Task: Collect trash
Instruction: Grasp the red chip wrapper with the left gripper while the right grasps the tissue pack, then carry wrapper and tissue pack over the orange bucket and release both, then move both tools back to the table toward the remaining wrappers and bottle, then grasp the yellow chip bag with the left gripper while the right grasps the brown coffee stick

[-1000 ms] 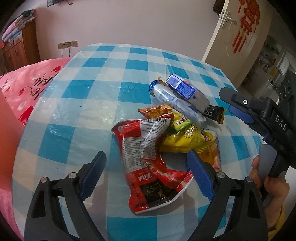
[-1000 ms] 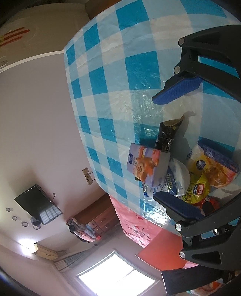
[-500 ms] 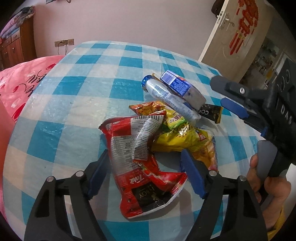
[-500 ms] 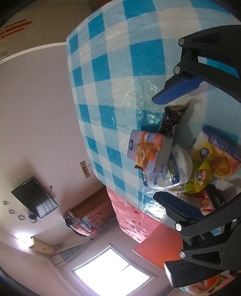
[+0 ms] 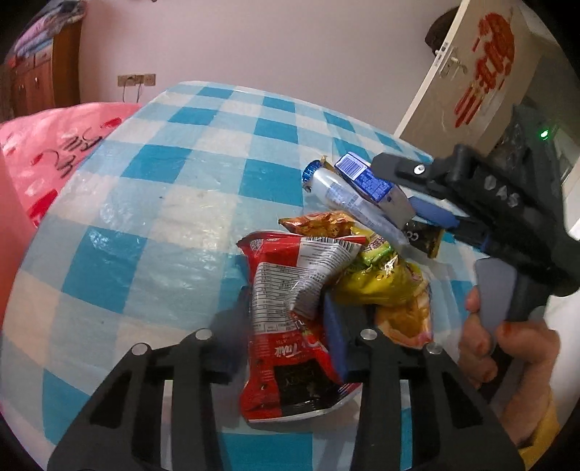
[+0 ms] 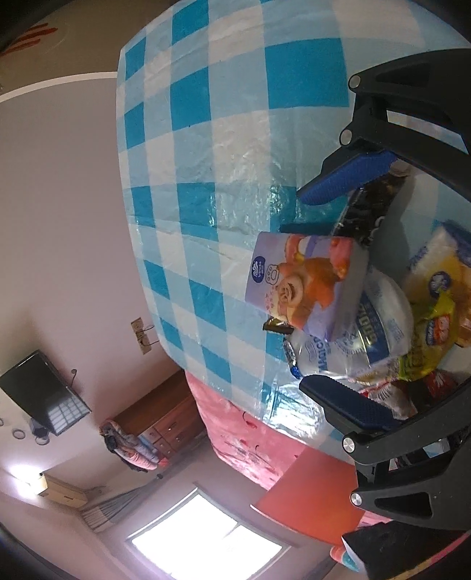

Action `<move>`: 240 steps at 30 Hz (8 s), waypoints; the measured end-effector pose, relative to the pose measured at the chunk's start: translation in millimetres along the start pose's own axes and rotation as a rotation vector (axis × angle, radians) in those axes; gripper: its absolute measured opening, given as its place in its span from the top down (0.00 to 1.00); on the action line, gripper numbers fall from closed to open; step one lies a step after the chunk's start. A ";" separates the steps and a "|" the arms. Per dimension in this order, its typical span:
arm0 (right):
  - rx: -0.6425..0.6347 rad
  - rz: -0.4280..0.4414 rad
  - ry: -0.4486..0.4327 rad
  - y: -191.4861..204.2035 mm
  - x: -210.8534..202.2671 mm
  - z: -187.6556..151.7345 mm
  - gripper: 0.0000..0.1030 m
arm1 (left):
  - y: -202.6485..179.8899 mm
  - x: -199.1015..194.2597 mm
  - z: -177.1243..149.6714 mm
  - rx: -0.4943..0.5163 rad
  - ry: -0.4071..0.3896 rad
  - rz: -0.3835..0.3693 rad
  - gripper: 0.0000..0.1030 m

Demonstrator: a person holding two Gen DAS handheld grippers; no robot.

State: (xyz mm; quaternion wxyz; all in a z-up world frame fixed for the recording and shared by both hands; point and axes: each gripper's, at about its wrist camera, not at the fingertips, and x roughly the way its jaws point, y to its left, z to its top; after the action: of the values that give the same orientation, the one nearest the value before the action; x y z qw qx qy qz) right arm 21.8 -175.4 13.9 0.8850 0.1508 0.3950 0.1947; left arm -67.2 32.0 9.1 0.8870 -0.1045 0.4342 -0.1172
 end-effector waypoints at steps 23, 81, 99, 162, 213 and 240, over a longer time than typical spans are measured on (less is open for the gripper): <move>0.017 -0.035 -0.058 -8.9 -8.6 -13.2 0.44 | 1.9 -1.2 0.0 0.007 -0.008 -0.010 0.64; -0.426 0.295 -0.038 278.9 -44.4 0.7 0.44 | 171.3 -230.5 40.2 -0.230 -0.463 0.140 0.70; -0.580 0.305 0.020 367.5 22.5 -16.4 0.17 | 262.4 -224.2 32.5 -0.389 -0.436 0.305 0.45; -0.304 -0.005 -0.315 112.6 -84.9 -75.1 0.05 | 61.3 -167.1 -1.3 0.072 -0.419 0.226 0.13; 0.124 0.035 -0.190 -79.4 -89.4 -43.9 0.05 | -71.1 20.1 25.0 0.091 0.037 0.082 0.25; 0.011 0.066 -0.120 -62.4 -68.4 -34.8 0.05 | -40.1 33.3 38.4 0.035 0.094 0.132 0.60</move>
State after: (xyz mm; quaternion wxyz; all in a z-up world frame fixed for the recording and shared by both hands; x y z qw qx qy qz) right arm -32.4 -258.0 9.1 0.8994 0.1799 0.3370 0.2122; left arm -21.6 -12.9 18.9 0.8731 -0.0544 0.4792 -0.0708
